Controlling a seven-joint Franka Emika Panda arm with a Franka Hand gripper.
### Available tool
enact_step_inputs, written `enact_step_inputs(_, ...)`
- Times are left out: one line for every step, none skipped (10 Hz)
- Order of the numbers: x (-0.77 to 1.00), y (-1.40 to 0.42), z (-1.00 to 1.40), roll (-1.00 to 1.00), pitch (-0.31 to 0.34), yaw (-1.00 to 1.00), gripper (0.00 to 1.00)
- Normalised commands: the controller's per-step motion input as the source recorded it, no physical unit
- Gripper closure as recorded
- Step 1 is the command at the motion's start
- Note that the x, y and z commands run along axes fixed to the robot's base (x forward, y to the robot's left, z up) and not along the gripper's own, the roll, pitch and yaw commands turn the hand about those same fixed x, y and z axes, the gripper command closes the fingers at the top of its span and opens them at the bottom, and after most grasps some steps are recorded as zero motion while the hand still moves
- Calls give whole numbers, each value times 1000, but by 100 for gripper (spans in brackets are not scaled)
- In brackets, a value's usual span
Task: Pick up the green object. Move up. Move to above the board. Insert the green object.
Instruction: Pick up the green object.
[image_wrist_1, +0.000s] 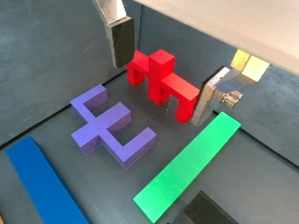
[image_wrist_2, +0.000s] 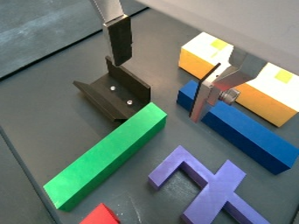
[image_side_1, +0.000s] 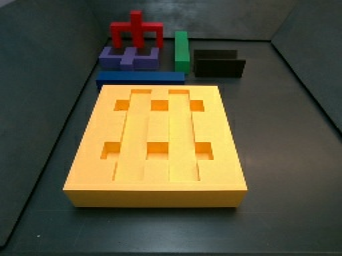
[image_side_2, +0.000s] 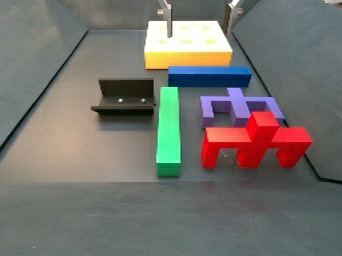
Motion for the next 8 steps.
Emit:
enact_step_inputs(0,-26,0,0,0,0,0)
enact_step_inputs(114,111,-11,-27,0,-20,0)
enact_step_inputs(511,583,-446,-99,4,-63,0)
enact_step_inputs(563,823,-877,-124,0,-20,0)
enact_step_inputs(703,786,-926,-106,0,-6,0)
enact_step_inputs(669,540,-937,-83,-13,-83,0)
enact_step_inputs(446,43,-986,0,-56,-374,0)
enact_step_inputs(431,-37,-1000,0,-66,-409,0)
